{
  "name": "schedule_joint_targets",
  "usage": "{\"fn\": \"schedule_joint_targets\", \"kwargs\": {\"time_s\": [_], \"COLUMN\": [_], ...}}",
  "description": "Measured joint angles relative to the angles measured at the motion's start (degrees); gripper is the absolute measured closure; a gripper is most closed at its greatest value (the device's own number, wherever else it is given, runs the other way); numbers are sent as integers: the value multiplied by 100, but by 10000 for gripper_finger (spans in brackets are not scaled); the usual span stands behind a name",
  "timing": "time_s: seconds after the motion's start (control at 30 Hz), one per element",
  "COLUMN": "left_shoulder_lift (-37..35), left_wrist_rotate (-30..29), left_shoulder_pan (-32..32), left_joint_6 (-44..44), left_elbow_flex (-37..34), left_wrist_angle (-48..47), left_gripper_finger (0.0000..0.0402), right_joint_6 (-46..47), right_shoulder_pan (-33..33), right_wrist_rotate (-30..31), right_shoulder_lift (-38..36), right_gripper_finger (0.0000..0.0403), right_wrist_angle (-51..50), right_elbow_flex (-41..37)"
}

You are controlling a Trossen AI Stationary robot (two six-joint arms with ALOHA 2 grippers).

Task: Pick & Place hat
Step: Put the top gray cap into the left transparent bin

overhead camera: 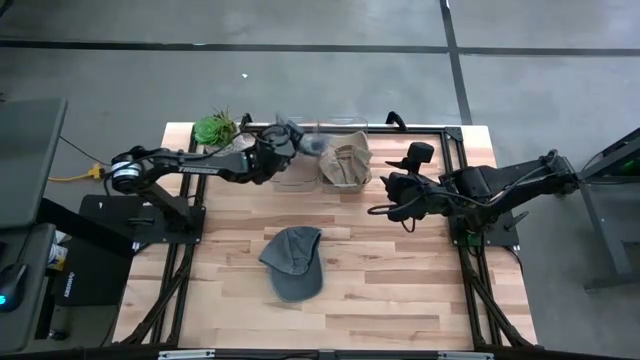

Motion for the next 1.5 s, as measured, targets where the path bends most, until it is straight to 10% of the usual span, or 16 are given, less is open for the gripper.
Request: {"fn": "schedule_joint_targets", "kwargs": {"time_s": [0.8,1.5], "left_shoulder_lift": [15,9], "left_wrist_rotate": [1506,2220], "left_shoulder_pan": [-37,-37], "left_joint_6": [-2159,-1507], "left_elbow_flex": [-17,-17], "left_wrist_angle": [-2456,-2078], "left_gripper_finger": [391,221], "right_joint_6": [-7,-7], "right_shoulder_pan": [0,0], "right_wrist_rotate": [0,-90], "right_shoulder_lift": [2,2], "right_gripper_finger": [222,222], "right_wrist_angle": [14,14], "right_elbow_flex": [-2,-2]}}
